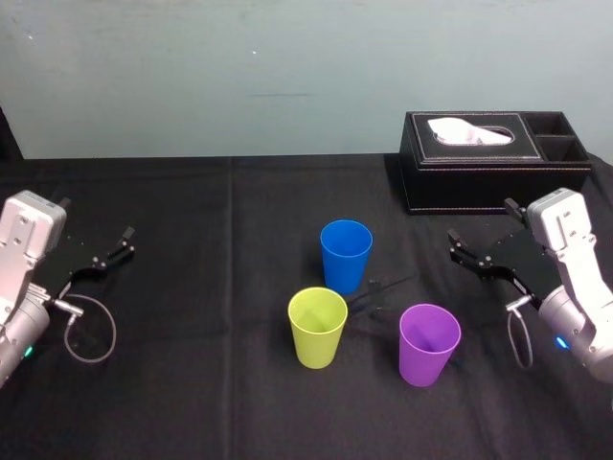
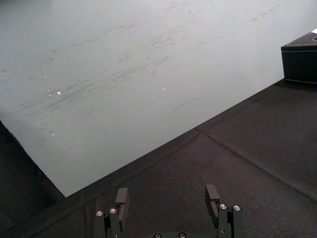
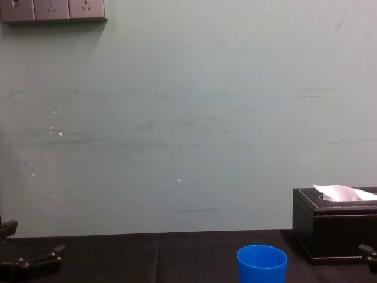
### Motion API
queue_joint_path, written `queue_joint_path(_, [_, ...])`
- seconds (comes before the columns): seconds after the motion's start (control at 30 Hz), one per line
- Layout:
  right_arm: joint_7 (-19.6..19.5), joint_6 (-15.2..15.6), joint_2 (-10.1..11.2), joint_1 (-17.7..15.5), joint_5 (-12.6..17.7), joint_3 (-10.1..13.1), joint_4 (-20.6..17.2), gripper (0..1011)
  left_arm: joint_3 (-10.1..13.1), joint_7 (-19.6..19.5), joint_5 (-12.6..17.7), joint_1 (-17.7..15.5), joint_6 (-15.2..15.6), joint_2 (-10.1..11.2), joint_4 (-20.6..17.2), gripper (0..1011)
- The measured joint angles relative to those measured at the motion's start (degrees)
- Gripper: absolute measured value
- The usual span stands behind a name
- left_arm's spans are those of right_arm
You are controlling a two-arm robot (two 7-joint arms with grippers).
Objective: Stack the three plastic cups sequentially using one hand.
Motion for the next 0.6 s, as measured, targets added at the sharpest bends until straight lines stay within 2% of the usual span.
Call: queue_joint_path(0.6, [0.0,0.0,0.0,0.0,0.0,0.0,0.0,1000,0.0,0.0,0.0,0.0,0.0,0.0,0.0,1010])
